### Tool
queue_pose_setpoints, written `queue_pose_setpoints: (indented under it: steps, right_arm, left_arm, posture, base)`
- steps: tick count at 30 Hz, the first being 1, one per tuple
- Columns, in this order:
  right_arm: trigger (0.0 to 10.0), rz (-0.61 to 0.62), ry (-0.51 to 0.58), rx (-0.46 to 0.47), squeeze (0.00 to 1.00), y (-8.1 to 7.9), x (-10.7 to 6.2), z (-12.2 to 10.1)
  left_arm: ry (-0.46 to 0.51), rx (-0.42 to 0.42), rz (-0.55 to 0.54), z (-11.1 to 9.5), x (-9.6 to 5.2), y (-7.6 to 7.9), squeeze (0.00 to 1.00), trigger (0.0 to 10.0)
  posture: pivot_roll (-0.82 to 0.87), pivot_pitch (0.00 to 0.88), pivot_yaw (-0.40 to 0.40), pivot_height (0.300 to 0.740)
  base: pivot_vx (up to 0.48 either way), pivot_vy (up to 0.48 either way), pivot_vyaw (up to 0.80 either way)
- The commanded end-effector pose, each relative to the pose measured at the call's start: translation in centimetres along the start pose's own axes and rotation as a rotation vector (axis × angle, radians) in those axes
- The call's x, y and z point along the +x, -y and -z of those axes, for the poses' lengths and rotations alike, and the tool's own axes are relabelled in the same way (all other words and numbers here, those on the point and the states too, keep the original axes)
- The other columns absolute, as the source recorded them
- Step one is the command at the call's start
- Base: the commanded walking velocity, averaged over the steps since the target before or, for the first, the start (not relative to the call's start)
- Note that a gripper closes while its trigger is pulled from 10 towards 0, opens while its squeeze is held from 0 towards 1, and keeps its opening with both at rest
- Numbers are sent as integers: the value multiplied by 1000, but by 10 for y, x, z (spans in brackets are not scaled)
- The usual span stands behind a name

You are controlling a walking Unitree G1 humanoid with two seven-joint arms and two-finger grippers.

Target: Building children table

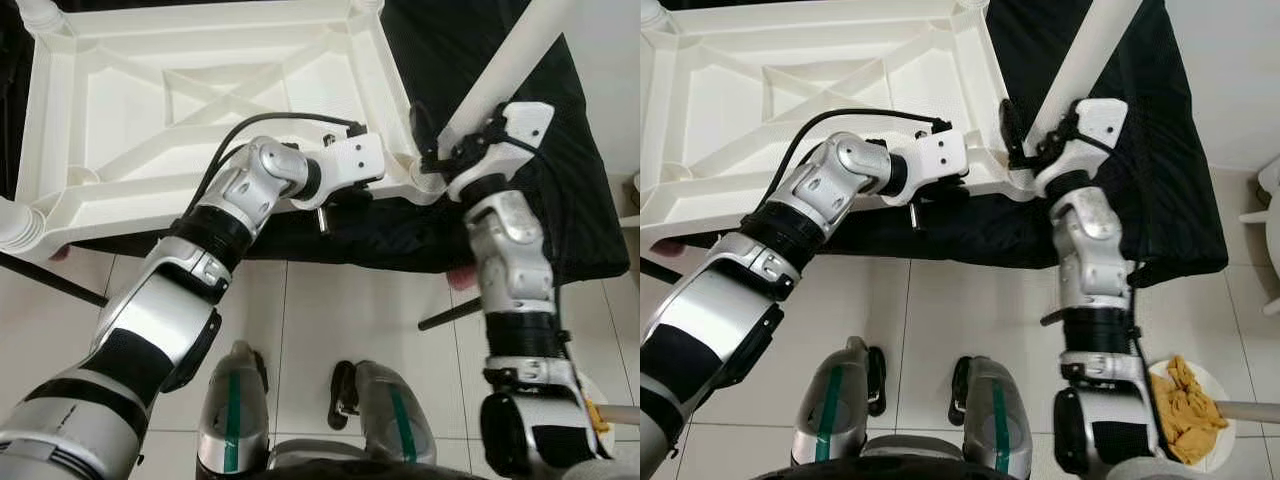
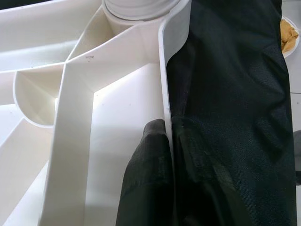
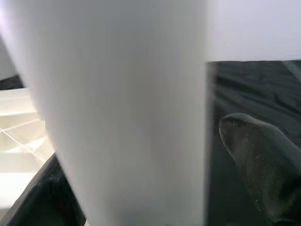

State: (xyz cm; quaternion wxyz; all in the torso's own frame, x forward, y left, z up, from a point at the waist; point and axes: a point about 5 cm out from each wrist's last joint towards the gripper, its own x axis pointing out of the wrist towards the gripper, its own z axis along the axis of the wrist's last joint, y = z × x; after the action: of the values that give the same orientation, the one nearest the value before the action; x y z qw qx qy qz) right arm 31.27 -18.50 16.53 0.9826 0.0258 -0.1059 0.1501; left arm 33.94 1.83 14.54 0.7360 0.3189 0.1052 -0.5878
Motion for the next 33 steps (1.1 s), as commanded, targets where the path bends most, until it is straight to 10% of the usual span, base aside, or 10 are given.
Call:
queue_pose_setpoints:
  steps: [1, 15, 29, 30, 33]
  right_arm:
    - [10000, -57, -13, 33, 0, 4, -1, 1]
    - [10000, -313, -119, 20, 0, 38, -9, -5]
    - [10000, -434, -193, 34, 0, 36, -11, 7]
    - [6667, -455, -197, 47, 0, 33, -11, 10]
    - [4510, -465, -196, 48, 0, 30, -10, 13]
  left_arm:
    - [16, 24, 3, -1, 1, 1, 0, 10000]
    - [17, 29, 2, -2, 0, 0, 0, 10000]
    - [18, 34, 10, -2, 1, 3, 0, 10000]
    - [19, 36, 12, -3, 2, 3, 0, 10000]
    - [20, 38, 13, -3, 2, 3, 0, 10000]
  posture:
    - [15, 37, -42, 740]
    - [20, 31, -42, 740]
    - [20, 18, -39, 740]
    - [19, 15, -39, 740]
    - [19, 13, -38, 740]
  base:
    - [0, 0, 0]
    - [0, 0, 0]
    - [0, 0, 0]
    - [0, 0, 0]
    - [0, 0, 0]
